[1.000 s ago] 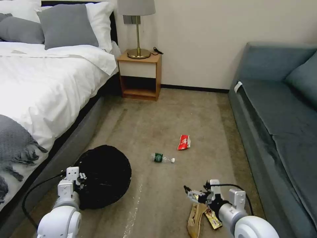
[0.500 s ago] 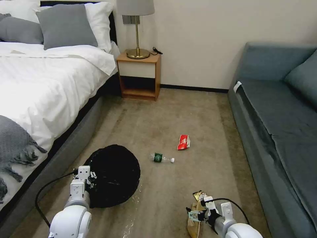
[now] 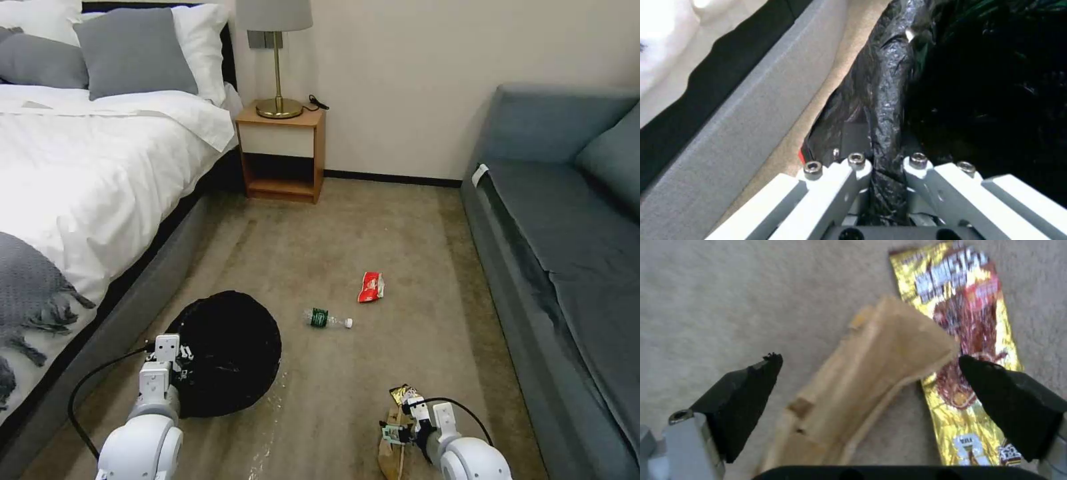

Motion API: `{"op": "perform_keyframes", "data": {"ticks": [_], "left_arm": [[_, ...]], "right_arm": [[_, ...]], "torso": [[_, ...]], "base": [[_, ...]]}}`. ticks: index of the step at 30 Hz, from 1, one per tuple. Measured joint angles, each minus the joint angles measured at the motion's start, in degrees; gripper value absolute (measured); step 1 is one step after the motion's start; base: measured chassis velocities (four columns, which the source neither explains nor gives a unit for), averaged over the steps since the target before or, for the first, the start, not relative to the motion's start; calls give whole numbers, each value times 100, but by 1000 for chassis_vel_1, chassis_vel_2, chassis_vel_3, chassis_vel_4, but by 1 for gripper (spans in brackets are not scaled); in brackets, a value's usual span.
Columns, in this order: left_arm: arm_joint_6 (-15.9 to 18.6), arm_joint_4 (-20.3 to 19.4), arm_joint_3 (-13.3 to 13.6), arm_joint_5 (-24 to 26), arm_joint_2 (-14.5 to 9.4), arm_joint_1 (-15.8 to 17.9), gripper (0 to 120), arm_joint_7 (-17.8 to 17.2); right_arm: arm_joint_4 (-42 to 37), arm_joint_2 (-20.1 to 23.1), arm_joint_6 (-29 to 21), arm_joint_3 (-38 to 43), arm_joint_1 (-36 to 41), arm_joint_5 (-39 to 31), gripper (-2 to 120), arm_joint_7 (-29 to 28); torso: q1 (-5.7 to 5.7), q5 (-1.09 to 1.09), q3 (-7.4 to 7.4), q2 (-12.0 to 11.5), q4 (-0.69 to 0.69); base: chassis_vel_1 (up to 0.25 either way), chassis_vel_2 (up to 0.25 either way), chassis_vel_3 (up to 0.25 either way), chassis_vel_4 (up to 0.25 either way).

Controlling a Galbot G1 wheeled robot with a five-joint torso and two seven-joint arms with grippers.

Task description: Pick up the trash bin, then pick up the garbage on the floor and place it into the trash bin.

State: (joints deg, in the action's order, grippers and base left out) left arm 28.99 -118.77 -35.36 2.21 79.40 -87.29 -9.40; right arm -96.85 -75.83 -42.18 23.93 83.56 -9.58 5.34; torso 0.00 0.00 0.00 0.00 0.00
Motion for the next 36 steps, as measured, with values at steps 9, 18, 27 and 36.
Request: {"op": "perform_keyframes", "data": {"ticks": [9, 18, 27, 36], "left_arm": [[-15, 41, 53, -28, 25, 43, 2, 11], [-58, 64, 39, -35, 21, 29, 2, 32], [-100, 78, 96, -70, 48, 28, 2, 42], [-127, -23, 158, -87, 54, -5, 2, 48]], "right_arm": [[631, -6, 3, 17, -289, 222, 79, 161], [788, -57, 65, 53, -338, 267, 44, 222], [687, -82, 72, 81, -328, 257, 9, 218], [94, -35, 18, 210, -273, 97, 0, 210]], "torso": [[0, 0, 0, 0, 0], [0, 0, 0, 0, 0], [0, 0, 0, 0, -1], [0, 0, -1, 0, -1]], "base": [[0, 0, 0, 0], [0, 0, 0, 0], [0, 0, 0, 0], [0, 0, 0, 0]]}}
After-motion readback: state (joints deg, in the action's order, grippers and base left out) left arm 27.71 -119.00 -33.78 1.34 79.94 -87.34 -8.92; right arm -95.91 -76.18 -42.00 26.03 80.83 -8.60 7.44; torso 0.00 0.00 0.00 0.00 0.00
